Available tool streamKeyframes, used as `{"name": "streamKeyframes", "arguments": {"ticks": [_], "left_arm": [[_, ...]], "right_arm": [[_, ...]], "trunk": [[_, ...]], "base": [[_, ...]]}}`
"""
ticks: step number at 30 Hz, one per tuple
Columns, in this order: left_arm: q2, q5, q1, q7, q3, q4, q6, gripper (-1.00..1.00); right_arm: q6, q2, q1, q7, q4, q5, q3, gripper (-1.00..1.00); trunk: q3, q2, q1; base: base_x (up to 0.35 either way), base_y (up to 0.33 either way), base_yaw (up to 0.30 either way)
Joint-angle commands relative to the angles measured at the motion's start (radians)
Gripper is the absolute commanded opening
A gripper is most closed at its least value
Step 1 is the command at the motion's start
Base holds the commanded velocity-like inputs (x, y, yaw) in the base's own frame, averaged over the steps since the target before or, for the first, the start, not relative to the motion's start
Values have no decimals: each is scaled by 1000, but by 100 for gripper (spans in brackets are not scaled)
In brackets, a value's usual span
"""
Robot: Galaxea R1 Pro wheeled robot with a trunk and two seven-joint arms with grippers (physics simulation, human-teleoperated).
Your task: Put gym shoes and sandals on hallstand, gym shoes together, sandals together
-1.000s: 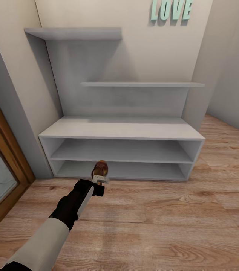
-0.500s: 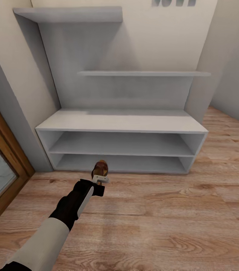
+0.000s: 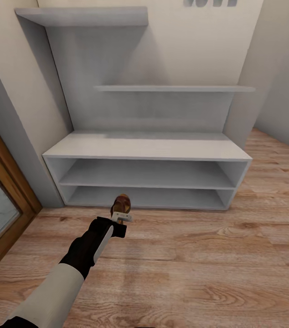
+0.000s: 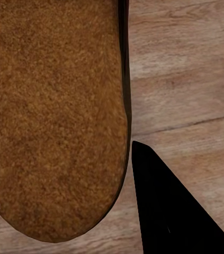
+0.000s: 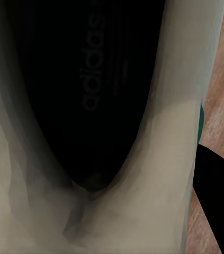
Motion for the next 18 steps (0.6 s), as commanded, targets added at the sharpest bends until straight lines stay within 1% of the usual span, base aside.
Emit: {"name": "streamKeyframes", "arguments": {"ticks": [1, 8, 18], "left_arm": [[0, 6, -1, 3, -1, -1, 5, -100], [0, 6, 0, 3, -1, 1, 5, -100], [0, 6, 0, 4, -2, 1, 3, -100]], "right_arm": [[5, 0, -1, 0, -1, 2, 0, -100], [5, 0, -1, 0, -1, 2, 0, -100], [5, -1, -1, 0, -1, 2, -3, -100]], "trunk": [[-1, 0, 0], [-1, 0, 0], [-1, 0, 0]], "base": [[41, 0, 0], [173, 0, 0], [10, 0, 0]]}}
